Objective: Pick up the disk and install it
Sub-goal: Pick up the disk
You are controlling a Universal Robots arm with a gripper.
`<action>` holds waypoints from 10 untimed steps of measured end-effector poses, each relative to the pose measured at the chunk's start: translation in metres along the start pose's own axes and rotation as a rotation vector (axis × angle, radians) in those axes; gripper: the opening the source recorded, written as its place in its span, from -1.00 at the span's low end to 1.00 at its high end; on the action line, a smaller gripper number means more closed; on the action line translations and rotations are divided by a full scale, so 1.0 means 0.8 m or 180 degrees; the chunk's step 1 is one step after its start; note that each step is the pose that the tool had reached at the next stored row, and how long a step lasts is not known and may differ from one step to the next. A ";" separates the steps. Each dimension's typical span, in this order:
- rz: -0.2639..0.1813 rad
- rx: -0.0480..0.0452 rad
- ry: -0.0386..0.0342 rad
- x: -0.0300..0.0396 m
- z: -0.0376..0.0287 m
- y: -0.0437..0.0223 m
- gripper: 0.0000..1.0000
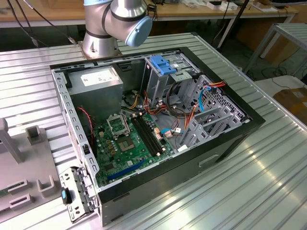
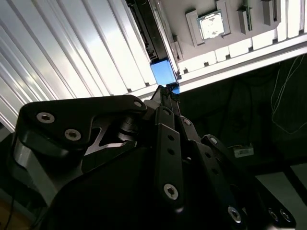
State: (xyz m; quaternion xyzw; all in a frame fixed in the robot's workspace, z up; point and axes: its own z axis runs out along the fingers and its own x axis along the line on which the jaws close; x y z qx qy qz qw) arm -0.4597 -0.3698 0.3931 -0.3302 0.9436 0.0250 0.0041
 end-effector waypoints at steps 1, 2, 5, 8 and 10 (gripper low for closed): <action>-0.0025 -0.0001 0.0001 0.0000 0.0000 0.0000 -0.79; -0.0065 -0.0002 0.0003 0.0000 0.0000 0.0000 -0.79; -0.0124 -0.0003 0.0005 0.0000 0.0000 0.0000 -0.79; -0.0182 -0.0004 0.0008 0.0000 0.0000 0.0000 -0.79; -0.0235 -0.0006 0.0010 0.0000 0.0000 0.0000 -0.79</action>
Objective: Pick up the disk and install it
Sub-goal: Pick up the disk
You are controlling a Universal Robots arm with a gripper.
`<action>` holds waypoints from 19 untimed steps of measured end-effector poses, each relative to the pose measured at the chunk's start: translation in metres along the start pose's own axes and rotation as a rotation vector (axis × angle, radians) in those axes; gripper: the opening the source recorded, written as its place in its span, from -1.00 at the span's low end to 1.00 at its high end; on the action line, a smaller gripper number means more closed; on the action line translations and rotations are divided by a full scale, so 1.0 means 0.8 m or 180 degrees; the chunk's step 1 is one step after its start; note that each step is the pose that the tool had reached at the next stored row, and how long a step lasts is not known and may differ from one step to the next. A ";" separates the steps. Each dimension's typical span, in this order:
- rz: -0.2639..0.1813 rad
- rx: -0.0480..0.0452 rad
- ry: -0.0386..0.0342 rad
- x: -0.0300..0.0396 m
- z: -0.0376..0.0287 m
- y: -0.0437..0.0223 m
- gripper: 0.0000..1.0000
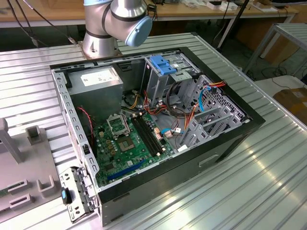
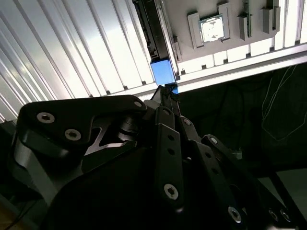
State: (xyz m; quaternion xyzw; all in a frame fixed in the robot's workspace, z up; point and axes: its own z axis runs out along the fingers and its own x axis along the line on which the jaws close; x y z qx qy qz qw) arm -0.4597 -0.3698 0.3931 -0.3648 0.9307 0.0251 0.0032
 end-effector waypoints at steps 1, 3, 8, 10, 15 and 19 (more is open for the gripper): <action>-0.0017 0.0000 0.0001 0.0000 -0.0001 0.0000 -0.79; -0.0071 -0.0002 0.0003 0.0001 -0.0001 0.0001 -0.79; -0.0191 -0.0005 0.0008 0.0001 0.0000 0.0002 -0.79; -0.0223 -0.0002 0.0014 -0.0006 0.0000 0.0008 -0.79; -0.0519 -0.0009 0.0026 -0.0006 0.0003 0.0008 -0.79; -0.0891 -0.0018 0.0043 -0.0006 0.0010 0.0008 -0.79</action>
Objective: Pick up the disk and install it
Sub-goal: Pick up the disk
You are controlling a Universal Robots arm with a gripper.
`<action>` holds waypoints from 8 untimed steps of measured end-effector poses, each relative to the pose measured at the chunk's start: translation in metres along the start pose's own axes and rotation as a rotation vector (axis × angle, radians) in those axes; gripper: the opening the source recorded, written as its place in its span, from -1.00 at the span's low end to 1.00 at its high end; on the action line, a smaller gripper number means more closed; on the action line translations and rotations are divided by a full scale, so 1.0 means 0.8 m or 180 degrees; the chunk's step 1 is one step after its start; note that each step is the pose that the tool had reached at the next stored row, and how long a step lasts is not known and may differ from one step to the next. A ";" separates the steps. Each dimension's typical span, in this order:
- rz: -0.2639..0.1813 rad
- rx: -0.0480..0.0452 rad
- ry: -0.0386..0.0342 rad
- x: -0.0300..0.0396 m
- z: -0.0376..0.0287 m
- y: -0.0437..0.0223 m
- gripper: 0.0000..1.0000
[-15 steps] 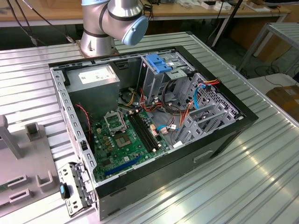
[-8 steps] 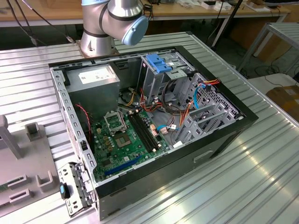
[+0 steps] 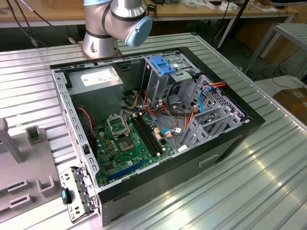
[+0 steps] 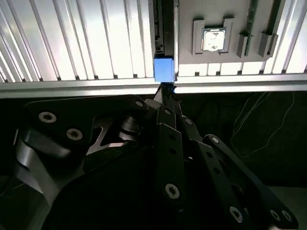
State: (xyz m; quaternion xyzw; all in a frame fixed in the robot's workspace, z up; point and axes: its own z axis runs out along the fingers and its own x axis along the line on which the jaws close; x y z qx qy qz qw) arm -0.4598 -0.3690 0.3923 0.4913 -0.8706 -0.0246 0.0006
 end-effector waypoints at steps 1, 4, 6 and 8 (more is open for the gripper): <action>-0.0181 -0.0004 0.0008 0.0000 0.0005 -0.0001 -0.79; -0.0458 -0.0007 0.0025 0.0000 0.0010 -0.0001 -0.79; -0.0619 0.0027 0.0057 0.0001 0.0018 -0.0001 -0.79; -0.0663 0.0059 0.0063 -0.0001 0.0018 -0.0001 -0.79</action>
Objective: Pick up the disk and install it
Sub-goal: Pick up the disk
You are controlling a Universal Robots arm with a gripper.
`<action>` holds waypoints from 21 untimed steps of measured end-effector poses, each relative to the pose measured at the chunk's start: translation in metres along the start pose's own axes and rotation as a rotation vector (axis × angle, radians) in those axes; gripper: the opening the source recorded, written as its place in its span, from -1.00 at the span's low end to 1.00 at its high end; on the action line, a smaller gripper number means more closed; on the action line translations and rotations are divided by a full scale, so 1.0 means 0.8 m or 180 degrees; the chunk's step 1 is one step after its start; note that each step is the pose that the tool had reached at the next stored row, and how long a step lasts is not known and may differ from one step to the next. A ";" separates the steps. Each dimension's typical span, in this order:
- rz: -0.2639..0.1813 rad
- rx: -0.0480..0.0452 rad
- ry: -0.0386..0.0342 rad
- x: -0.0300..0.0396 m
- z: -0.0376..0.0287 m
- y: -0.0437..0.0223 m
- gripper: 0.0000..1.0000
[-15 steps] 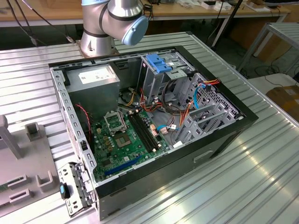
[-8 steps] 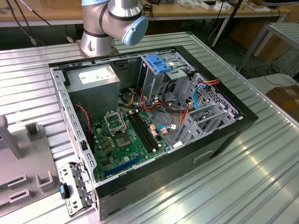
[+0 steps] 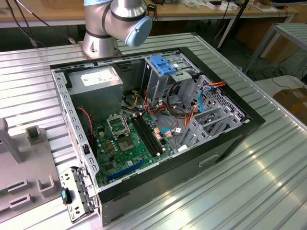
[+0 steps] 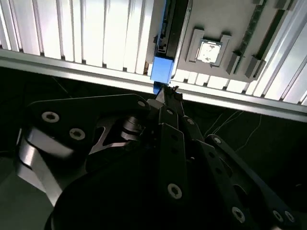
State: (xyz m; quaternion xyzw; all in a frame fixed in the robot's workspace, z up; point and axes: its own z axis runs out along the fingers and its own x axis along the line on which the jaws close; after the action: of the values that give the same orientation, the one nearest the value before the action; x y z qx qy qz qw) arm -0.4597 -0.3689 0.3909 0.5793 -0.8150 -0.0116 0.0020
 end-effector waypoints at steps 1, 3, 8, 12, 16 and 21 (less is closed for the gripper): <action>-0.0013 0.0018 0.0002 0.0000 0.0001 0.0000 -0.79; -0.0203 0.0055 0.0009 -0.0001 0.0024 -0.0004 -0.79; -0.0632 0.0053 0.0015 0.0000 0.0062 -0.0004 -0.79; -0.0666 0.0054 0.0017 0.0000 0.0064 -0.0004 -0.79; -0.0683 0.0057 0.0023 0.0000 0.0085 -0.0005 -0.66; -0.0767 0.0057 0.0025 0.0001 0.0175 -0.0007 -0.17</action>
State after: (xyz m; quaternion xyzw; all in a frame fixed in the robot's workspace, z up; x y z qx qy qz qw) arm -0.4595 -0.3689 0.3768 0.6731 -0.7395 -0.0022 -0.0014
